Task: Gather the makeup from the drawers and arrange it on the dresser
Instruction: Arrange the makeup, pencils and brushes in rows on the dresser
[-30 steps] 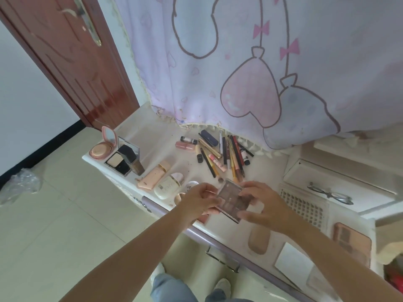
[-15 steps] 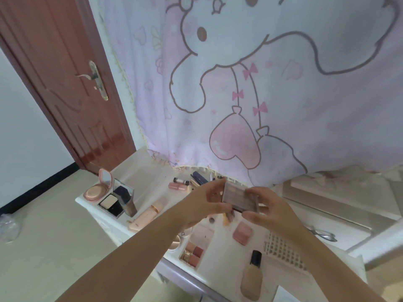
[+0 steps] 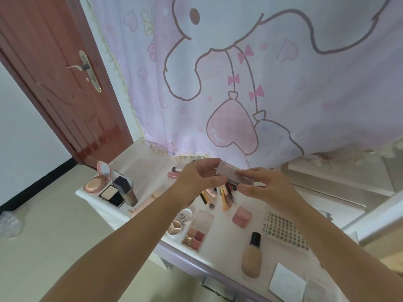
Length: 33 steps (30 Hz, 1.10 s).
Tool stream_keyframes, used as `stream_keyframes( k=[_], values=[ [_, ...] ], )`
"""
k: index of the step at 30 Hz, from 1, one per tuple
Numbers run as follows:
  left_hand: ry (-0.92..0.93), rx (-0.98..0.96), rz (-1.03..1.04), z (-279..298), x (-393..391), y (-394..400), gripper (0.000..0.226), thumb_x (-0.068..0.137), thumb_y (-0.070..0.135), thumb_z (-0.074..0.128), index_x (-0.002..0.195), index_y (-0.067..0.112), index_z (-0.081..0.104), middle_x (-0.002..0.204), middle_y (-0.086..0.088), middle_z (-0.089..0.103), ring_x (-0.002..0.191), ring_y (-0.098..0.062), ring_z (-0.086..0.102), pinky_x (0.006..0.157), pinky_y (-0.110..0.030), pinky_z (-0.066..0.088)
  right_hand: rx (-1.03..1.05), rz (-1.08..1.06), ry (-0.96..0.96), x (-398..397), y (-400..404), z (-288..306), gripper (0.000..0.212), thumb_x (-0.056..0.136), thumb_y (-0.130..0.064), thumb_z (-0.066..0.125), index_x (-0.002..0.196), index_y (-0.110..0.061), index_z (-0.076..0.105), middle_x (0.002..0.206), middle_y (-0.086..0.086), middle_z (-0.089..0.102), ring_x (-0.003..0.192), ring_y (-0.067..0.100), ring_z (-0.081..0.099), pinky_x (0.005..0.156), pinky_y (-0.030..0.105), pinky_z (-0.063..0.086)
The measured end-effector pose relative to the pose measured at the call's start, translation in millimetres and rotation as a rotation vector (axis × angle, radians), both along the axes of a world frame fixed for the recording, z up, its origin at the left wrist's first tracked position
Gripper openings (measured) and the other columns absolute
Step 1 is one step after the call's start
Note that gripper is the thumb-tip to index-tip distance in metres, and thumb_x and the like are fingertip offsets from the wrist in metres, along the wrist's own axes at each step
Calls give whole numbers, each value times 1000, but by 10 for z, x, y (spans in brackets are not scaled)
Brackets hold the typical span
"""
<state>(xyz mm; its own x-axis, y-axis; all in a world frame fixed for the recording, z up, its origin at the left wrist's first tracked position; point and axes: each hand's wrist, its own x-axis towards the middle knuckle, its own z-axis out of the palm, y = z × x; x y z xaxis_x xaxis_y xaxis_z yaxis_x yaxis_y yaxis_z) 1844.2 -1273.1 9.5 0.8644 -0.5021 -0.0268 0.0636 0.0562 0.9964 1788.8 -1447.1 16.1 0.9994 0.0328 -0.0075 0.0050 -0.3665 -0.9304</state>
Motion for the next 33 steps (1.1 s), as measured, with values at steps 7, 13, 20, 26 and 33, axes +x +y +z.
stream_keyframes(
  k=[7, 13, 20, 26, 33],
  values=[
    [-23, 2, -6, -142, 5, -29, 44, 79, -22, 49, 83, 20, 60, 64, 17, 70, 64, 7, 65, 61, -8, 50, -61, -5, 28, -1, -31, -4, 30, 76, -21, 69, 91, -45, 59, 100, -12, 61, 93, -1, 55, 79, 13, 39],
    [49, 22, -15, -314, 21, 2, 58, 71, -13, 65, 122, 10, 52, 84, 14, 73, 84, 0, 68, 74, -15, 53, 161, -42, 153, 47, -86, -127, 20, 85, -20, 61, 103, -27, 66, 102, 2, 70, 100, 17, 63, 89, 29, 52],
    [218, 99, -20, -529, 29, 66, 52, 81, -18, 50, 123, 14, 48, 91, 0, 66, 80, -13, 63, 76, -23, 51, 280, -143, 342, 162, -59, -405, 28, 90, -29, 51, 107, -10, 63, 89, 6, 68, 86, 21, 64, 90, 34, 51],
    [384, 221, 60, -1049, -161, 195, 34, 82, -16, 53, 96, 14, 60, 72, 2, 70, 61, -5, 67, 67, -17, 56, 204, -173, 605, 200, -100, -861, 54, 89, -49, 43, 121, -7, 56, 104, 20, 65, 88, 27, 64, 82, 31, 53],
    [569, 318, 194, -1695, -511, 203, 34, 82, -15, 55, 111, 3, 54, 62, 6, 62, 53, 0, 61, 65, -15, 51, 62, -214, 815, 154, 86, -1487, 46, 94, -46, 35, 100, -9, 62, 89, 4, 67, 67, 13, 51, 58, 22, 38]
  ],
)
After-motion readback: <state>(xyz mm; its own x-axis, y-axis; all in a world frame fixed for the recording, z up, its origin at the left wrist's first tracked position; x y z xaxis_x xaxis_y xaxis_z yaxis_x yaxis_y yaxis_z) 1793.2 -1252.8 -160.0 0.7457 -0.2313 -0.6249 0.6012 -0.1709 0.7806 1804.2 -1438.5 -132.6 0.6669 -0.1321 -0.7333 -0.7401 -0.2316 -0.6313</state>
